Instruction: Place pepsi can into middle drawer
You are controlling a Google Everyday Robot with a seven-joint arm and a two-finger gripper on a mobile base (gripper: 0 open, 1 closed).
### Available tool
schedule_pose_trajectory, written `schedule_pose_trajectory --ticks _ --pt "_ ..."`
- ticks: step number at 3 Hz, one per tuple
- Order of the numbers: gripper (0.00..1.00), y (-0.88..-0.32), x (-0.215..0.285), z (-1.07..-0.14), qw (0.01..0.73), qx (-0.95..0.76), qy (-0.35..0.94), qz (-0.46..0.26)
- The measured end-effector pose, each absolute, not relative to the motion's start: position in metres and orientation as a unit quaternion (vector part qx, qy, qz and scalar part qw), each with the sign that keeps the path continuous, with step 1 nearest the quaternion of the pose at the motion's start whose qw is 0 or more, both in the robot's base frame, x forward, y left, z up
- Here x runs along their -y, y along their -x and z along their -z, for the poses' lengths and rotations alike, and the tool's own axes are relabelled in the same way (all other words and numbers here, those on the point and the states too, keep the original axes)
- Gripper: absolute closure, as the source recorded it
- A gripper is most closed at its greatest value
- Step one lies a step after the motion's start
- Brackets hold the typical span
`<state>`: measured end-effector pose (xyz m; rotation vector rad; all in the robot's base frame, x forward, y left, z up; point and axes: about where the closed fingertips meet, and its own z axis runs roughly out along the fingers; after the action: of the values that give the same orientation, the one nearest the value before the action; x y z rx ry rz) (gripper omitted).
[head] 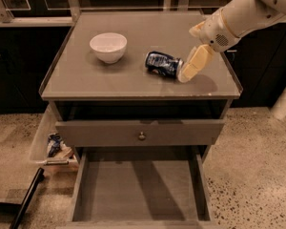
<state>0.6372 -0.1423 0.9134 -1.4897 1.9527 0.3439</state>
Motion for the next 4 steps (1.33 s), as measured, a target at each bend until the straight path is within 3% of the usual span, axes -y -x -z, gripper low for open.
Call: schedule_pose_trajectory --ticks 4 --pt "0.00 -0.680 0.104 -0.877 0.349 -0.740 0.544 -0.187"
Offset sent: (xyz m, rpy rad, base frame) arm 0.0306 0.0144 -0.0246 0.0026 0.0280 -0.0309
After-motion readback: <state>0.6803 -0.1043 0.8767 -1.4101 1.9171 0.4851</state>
